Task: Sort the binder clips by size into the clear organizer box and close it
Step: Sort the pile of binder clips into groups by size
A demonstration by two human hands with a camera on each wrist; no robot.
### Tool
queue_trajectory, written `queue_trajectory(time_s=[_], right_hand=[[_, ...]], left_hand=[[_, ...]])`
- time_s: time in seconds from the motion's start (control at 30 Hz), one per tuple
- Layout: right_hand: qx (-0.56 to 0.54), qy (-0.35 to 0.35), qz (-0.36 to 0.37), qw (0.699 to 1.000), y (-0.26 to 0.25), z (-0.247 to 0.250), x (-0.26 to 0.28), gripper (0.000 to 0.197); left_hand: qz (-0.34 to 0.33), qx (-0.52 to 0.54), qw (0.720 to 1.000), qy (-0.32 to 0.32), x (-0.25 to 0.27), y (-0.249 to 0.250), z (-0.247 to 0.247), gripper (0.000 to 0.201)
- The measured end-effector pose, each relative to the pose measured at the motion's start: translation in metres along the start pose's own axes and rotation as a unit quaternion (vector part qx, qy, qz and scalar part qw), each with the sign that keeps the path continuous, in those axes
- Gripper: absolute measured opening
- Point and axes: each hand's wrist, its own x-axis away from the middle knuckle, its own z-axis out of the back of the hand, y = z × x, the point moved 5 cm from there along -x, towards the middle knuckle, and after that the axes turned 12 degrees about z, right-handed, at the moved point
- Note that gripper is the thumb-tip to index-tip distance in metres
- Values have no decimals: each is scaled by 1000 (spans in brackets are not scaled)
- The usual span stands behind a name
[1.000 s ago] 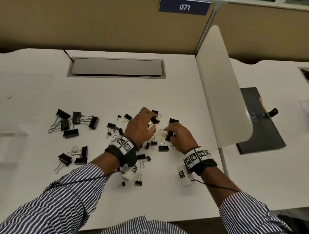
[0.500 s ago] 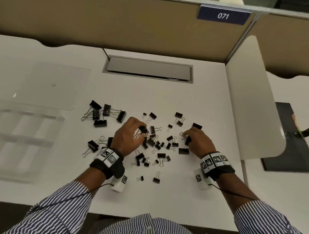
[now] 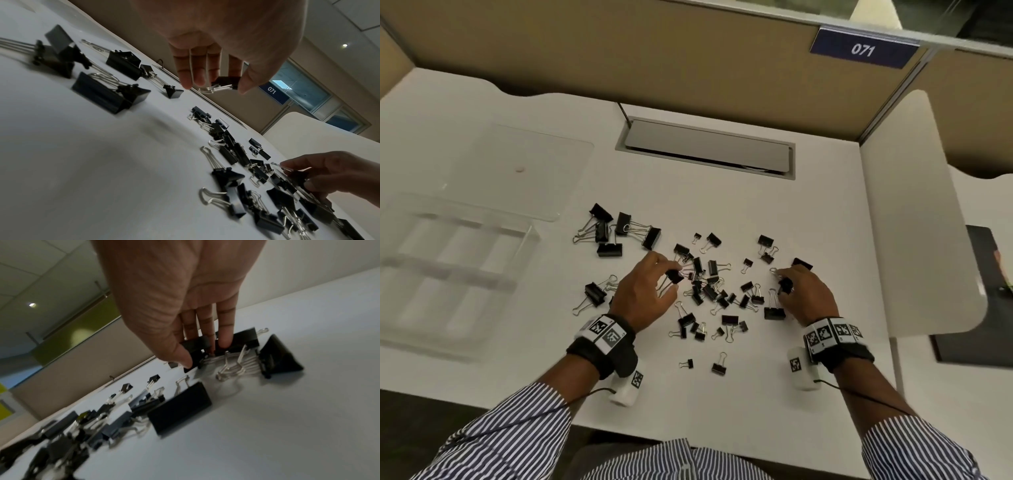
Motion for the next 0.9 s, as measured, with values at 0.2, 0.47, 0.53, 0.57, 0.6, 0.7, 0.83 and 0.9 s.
queue_trajectory(time_s=[0.2,0.47,0.53,0.57,0.6,0.7,0.83,0.9], right_hand=[[-110,81,-7,991,-3,22,-4,44],[-286,127,24,950,-50,43,-24,42],[-335,119,37,934,-71,41,-30,42],[-346,108,49,931,-84,39,-33,42],[-349,93,63,930,-98,35,-36,43],[-345,34,107,932,-147,17,-44,41],[-303,-69,171,935,-216,-26,-51,41],[-248,-121,215,937,-250,-49,-50,41]], left_hand=[[14,6,1000,15,5,-17,14,35],[123,48,989,64,33,-72,52,32],[144,46,987,62,42,-86,54,32],[153,45,985,61,47,-93,55,32],[162,44,984,61,52,-99,55,32],[187,35,980,64,65,-114,55,33],[196,10,978,66,76,-130,56,35],[208,-2,976,65,78,-136,55,35]])
